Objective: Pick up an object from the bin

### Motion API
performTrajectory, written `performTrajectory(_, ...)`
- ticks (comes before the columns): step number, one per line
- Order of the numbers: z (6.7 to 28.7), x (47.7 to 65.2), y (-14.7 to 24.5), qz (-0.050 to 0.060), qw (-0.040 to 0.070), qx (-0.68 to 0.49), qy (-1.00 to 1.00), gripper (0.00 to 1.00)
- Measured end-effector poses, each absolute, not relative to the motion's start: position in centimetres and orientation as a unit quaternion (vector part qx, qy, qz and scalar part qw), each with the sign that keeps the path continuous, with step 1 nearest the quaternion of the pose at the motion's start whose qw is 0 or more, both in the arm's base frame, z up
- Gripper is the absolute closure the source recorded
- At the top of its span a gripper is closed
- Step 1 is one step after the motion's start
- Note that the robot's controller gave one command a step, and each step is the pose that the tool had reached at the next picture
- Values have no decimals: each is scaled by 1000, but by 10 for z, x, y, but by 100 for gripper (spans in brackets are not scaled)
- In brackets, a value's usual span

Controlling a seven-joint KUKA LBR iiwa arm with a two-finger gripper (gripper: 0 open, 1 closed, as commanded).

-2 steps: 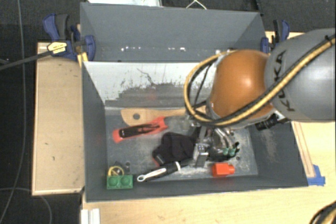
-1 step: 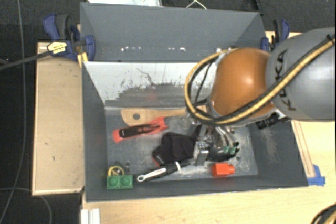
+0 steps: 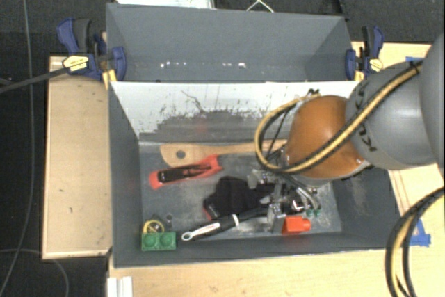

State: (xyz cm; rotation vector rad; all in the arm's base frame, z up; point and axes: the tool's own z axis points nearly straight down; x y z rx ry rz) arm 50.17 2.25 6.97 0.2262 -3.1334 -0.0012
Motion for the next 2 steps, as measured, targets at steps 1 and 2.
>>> performTrajectory(1, 71, 528, 13, -1, -7, 162, -987, 0)
performTrajectory(2, 71, 506, 22, -1, -1, 82, -997, 0)
